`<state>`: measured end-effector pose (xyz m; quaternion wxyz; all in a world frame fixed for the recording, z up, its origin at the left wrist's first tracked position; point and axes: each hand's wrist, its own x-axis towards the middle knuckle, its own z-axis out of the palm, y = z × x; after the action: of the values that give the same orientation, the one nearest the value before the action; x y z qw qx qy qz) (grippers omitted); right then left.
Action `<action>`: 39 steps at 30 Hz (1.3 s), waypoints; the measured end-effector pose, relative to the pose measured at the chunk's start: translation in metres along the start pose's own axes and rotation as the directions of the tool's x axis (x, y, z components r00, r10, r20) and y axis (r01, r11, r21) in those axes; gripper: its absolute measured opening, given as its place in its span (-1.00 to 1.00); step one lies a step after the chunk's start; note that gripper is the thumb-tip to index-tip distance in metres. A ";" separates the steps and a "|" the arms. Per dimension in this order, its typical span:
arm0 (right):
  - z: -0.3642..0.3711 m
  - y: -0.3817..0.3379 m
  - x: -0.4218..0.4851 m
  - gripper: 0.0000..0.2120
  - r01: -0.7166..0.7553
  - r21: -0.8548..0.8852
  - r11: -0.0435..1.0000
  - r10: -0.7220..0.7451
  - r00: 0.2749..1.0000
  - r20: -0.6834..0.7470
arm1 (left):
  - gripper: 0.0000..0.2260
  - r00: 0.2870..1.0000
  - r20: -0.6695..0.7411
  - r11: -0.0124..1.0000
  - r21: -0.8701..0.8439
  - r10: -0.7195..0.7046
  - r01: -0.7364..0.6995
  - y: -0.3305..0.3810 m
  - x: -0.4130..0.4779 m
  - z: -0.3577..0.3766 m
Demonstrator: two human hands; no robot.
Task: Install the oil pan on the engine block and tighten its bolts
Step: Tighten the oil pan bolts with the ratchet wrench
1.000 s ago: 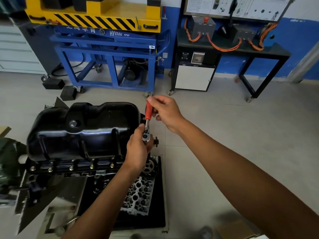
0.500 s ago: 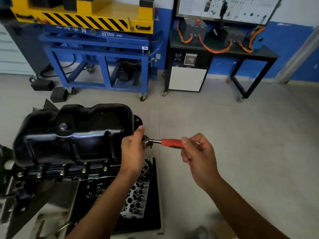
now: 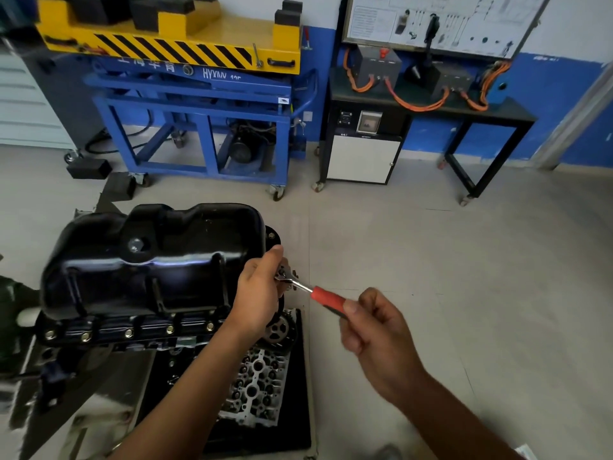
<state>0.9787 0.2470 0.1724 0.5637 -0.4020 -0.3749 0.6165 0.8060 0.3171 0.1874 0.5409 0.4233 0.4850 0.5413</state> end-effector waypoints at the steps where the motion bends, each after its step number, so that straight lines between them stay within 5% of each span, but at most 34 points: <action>1: -0.003 -0.006 0.010 -0.71 0.002 0.001 1.000 -0.002 1.000 -0.026 | -0.51 1.000 0.018 1.000 0.009 -0.009 0.009 0.000 -0.001 -0.002; 8: 0.021 -0.041 0.112 -0.86 -0.103 -0.135 0.986 0.081 0.984 -0.158 | -0.55 0.989 0.149 0.993 0.113 -0.001 -0.016 0.006 -0.001 -0.004; 18: 0.085 -0.022 0.172 -0.82 -0.039 -0.401 0.915 0.072 0.995 0.068 | -0.49 0.981 0.195 0.994 0.100 0.012 -0.032 0.004 0.000 -0.005; 22: 0.065 -0.024 0.163 -0.85 -0.013 -0.333 0.943 0.045 0.995 0.088 | -0.47 0.991 0.131 0.996 0.078 0.038 -0.048 0.002 -0.003 -0.004; 32: -0.028 -0.030 0.064 -0.77 -0.029 -0.256 0.966 -0.013 0.987 -0.161 | -0.52 0.997 -0.053 0.996 0.070 -0.047 0.051 -0.008 0.004 0.027; 39: -0.004 -0.012 -0.009 -0.75 0.054 -0.257 0.965 -0.048 0.998 0.029 | -0.49 0.986 -0.163 0.999 0.030 0.045 -0.041 -0.006 0.006 0.027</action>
<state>0.9873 0.2395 0.1824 0.5179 -0.4553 -0.4685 0.5523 0.8328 0.3247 0.1853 0.4818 0.3951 0.5256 0.5792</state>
